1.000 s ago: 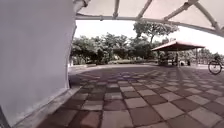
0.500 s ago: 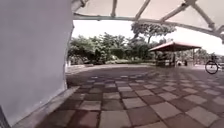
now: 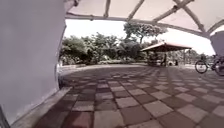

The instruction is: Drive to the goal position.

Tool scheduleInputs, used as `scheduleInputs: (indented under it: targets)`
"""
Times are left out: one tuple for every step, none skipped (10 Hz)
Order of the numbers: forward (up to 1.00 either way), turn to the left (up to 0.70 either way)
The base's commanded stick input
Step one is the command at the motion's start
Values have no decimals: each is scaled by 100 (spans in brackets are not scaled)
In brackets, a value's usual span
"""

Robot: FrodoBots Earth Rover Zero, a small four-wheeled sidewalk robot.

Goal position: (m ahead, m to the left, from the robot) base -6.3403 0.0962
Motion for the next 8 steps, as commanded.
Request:
scheduleInputs:
  targets:
    - [0, -70]
    - [0, -70]
    - [0, -70]
    - [0, -70]
    - [0, -70]
    - [0, -70]
    - [0, -70]
    - [0, -70]
